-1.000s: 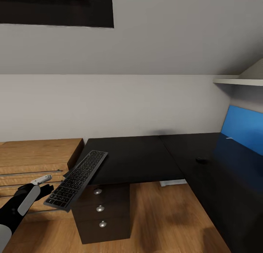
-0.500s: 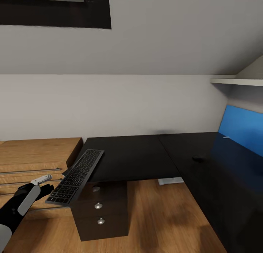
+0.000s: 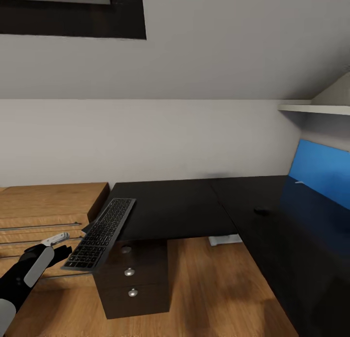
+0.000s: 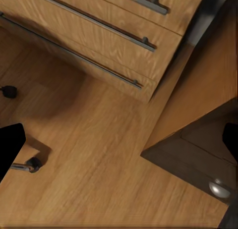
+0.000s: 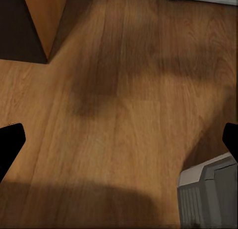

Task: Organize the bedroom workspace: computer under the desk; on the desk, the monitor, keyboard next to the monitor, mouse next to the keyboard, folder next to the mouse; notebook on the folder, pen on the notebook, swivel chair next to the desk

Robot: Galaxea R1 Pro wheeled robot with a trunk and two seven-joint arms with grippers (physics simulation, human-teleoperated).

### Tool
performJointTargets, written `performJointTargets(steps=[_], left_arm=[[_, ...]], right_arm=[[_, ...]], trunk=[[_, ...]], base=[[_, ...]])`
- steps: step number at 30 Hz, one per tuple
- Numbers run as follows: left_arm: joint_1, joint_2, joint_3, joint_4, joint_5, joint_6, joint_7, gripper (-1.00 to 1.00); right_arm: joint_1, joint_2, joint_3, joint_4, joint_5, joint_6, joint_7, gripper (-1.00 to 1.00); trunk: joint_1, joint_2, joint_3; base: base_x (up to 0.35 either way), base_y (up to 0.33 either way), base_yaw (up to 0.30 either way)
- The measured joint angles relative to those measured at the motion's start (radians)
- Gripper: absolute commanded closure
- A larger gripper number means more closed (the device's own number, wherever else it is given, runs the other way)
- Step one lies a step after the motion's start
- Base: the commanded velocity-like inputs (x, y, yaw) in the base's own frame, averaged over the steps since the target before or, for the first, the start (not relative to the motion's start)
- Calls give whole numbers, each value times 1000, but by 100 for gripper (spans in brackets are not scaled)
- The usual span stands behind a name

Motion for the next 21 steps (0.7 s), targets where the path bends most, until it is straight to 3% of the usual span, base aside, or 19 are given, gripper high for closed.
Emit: performJointTargets(steps=[21], left_arm=[[0, 1, 1, 1, -1, 0, 3, -100]], right_arm=[[0, 0, 0, 0, 0, 0, 0, -100]], trunk=[[0, 0, 0]], base=[[-14, -22, 0]])
